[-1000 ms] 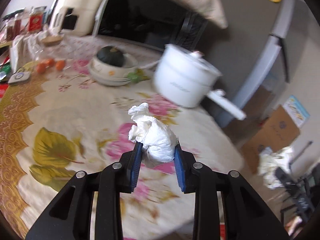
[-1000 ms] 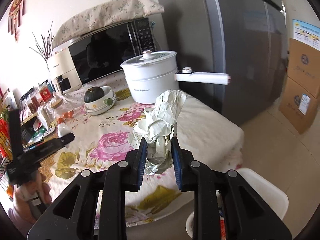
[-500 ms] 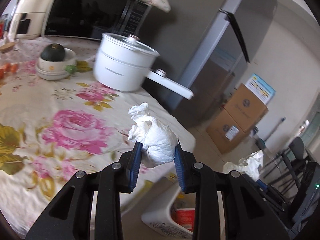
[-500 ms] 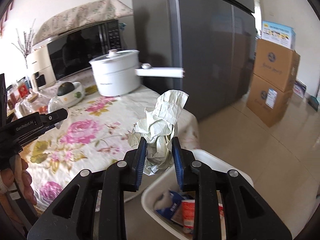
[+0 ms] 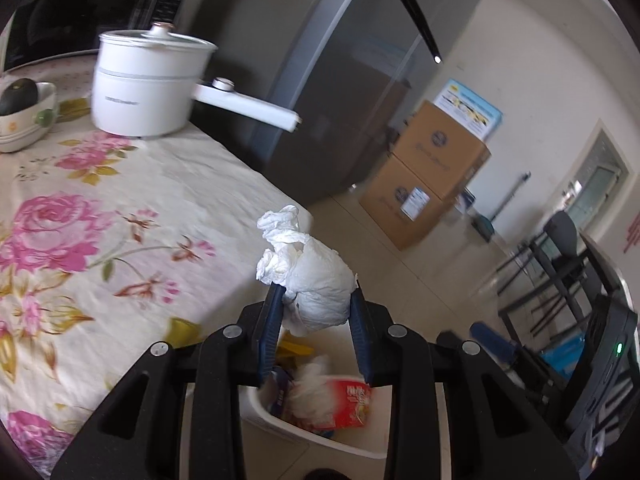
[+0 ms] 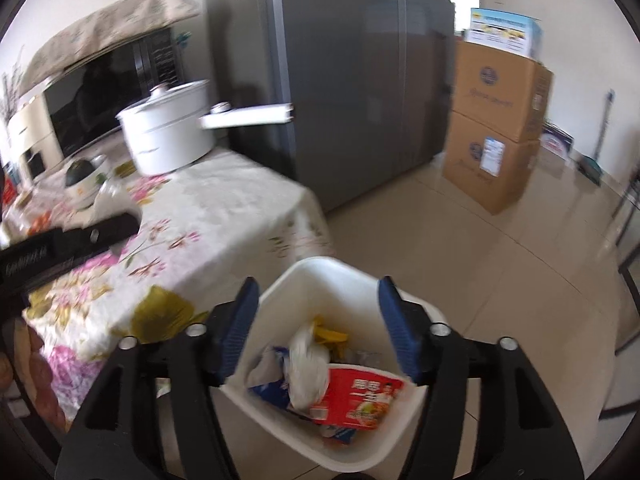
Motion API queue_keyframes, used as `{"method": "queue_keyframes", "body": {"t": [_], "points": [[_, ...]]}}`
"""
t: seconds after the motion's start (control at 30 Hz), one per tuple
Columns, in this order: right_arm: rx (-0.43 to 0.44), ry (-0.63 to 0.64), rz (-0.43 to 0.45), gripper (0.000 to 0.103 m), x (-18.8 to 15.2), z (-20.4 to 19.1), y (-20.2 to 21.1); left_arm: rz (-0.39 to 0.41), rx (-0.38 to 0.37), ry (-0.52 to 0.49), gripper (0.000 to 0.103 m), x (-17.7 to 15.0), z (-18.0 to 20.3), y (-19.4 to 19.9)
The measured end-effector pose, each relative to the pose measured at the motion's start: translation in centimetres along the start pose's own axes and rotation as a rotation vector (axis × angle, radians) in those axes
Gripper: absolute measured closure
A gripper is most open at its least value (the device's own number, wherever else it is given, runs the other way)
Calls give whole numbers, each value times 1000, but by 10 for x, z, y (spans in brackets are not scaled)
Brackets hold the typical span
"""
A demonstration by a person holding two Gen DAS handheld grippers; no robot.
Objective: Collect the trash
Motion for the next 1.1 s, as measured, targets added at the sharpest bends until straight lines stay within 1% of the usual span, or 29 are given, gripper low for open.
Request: {"method": "queue_keyframes", "body": {"t": [0.07, 0.1, 0.17, 0.27, 0.37, 0.4, 0.47, 0.5, 0.53, 0.63, 0.7, 0.77, 0.8, 0.83, 0.87, 0.93, 1.0, 1.03, 1.1], "points": [[-41, -43, 17, 23, 1, 13, 2, -23, -19, -22, 71, -4, 9, -6], [-66, -67, 31, 21, 2, 21, 4, -39, -30, -33, 70, -6, 14, -10], [-110, -104, 53, 12, 4, 33, 7, -64, -43, -53, 68, -11, 22, -16], [-167, -150, 81, 8, 6, 49, 10, -114, -59, -98, 68, -20, 36, -29], [-208, -190, 83, 8, 6, 62, 10, -152, -68, -129, 68, -28, 48, -43], [-219, -204, 81, 7, 6, 66, 9, -160, -70, -138, 66, -29, 51, -47], [-233, -216, 77, 7, 7, 70, 7, -174, -67, -153, 55, -31, 55, -55], [-240, -218, 77, 7, 7, 71, 7, -176, -64, -153, 46, -32, 56, -59], [-250, -217, 80, 7, 7, 71, 6, -175, -63, -151, 41, -33, 56, -60], [-272, -201, 87, 7, 7, 69, 6, -180, -67, -156, 34, -35, 56, -61], [-274, -191, 88, 7, 8, 67, 4, -164, -46, -157, 31, -33, 54, -58], [-266, -181, 89, 7, 8, 63, 3, -136, 2, -161, 28, -29, 51, -55], [-263, -173, 90, 7, 9, 60, 2, -101, 65, -171, 23, -26, 49, -49], [-260, -164, 92, 7, 9, 56, 2, -72, 109, -180, 16, -24, 47, -45], [-255, -155, 95, 7, 10, 52, 1, -29, 163, -188, 14, -21, 45, -39], [-244, -130, 111, 7, 13, 41, 1, 37, 236, -195, 8, -15, 40, -28], [-238, -109, 132, 7, 16, 29, 2, 91, 293, -199, 7, -10, 35, -18], [-232, -102, 141, 7, 17, 23, 3, 119, 342, -203, 7, -7, 32, -13], [-216, -92, 153, 7, 20, 13, 3, 148, 413, -204, 7, -2, 24, -8]]}}
Point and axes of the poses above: each gripper's, at about its wrist camera, not at the fingertips, and y roughly against the way its jaws point, z to its right, x to its top, the point moved 1 cm from there along -y, roughly the way its jaws point, and after that the axes turned 3 degrees about -x, right-handed, at the moved point
